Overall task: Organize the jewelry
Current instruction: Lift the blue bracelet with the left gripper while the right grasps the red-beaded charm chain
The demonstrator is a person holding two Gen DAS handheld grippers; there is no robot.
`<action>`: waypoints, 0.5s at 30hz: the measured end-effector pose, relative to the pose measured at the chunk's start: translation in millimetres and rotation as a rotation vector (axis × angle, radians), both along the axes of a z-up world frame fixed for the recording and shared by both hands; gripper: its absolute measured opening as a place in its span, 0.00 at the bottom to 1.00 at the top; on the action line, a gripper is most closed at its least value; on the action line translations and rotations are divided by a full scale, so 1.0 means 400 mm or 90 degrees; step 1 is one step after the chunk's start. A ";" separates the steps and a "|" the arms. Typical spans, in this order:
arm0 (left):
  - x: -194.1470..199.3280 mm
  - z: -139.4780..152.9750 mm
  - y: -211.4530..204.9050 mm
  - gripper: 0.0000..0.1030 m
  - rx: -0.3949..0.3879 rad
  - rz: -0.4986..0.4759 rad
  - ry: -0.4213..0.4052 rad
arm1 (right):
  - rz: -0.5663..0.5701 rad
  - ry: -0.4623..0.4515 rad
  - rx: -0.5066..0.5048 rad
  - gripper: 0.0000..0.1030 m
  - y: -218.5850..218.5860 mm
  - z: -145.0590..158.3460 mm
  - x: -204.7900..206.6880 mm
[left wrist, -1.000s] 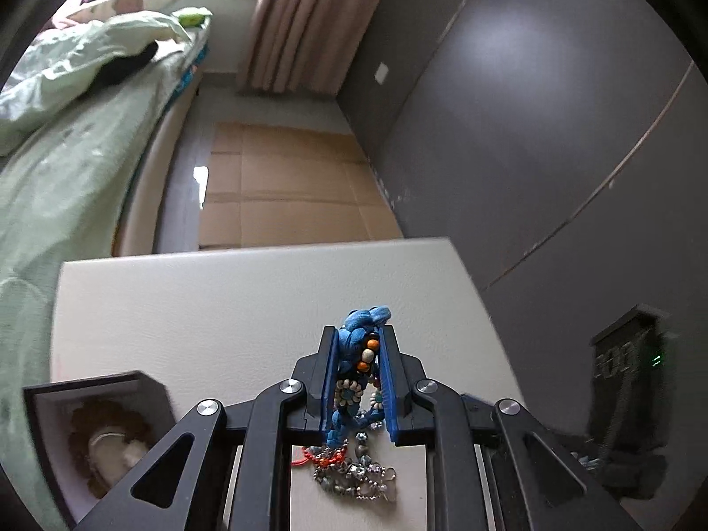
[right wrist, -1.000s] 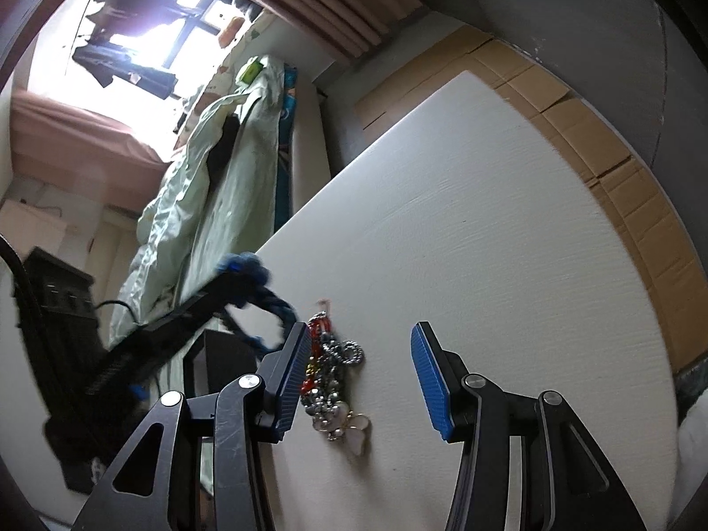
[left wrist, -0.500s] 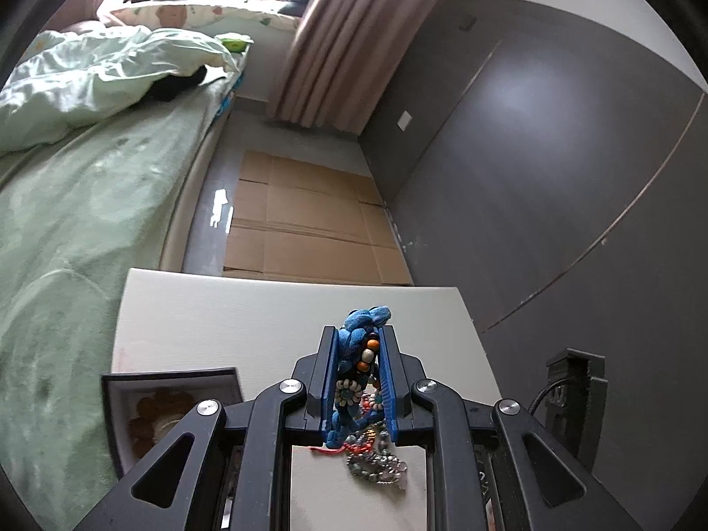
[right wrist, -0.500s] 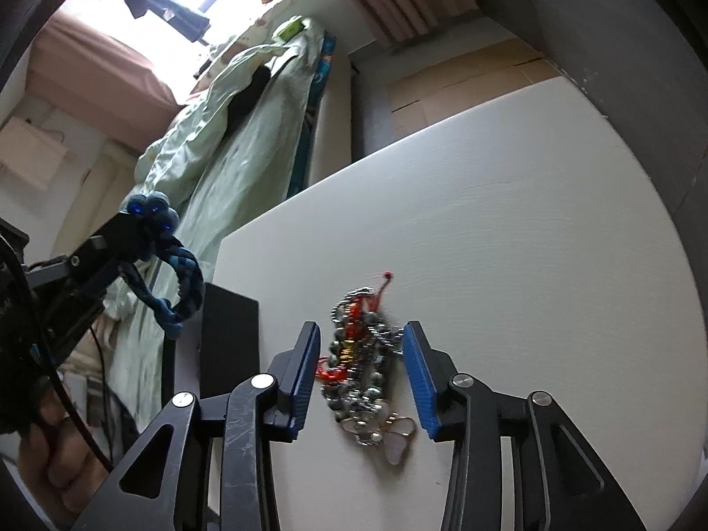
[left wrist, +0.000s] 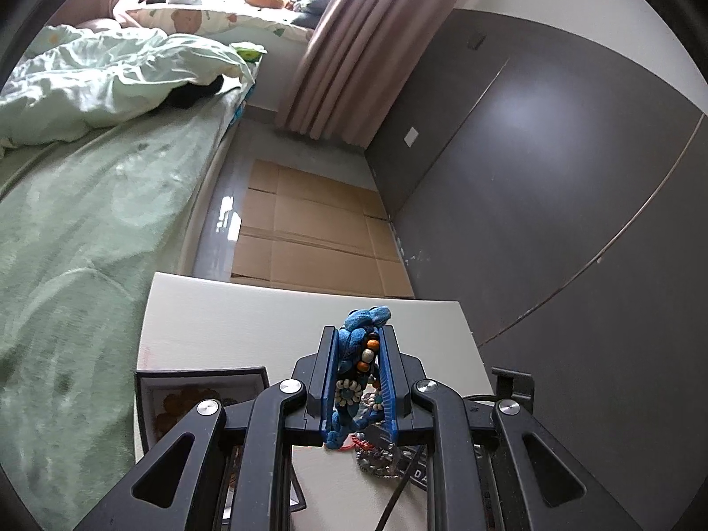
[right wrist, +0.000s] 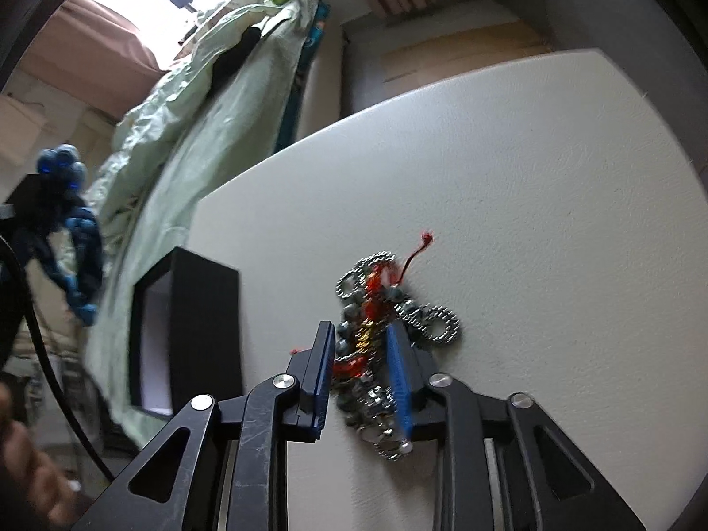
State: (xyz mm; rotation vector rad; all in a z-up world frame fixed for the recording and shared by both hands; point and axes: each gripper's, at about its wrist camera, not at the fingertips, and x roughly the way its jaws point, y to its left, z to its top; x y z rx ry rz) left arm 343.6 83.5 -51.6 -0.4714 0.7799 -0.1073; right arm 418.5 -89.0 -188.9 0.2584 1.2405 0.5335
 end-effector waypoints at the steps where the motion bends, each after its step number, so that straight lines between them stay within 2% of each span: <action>1: -0.004 0.002 0.000 0.18 0.000 0.001 -0.001 | -0.001 -0.002 -0.005 0.13 0.001 0.000 0.000; 2: -0.007 0.005 0.001 0.18 0.000 0.002 -0.002 | -0.007 0.002 0.000 0.10 -0.002 -0.002 0.000; 4: -0.015 0.012 0.005 0.18 -0.001 0.006 -0.006 | -0.012 0.004 0.020 0.10 -0.012 0.002 -0.002; 15: -0.066 0.016 0.054 0.18 -0.011 0.040 -0.010 | -0.019 -0.081 0.160 0.09 -0.061 0.139 -0.055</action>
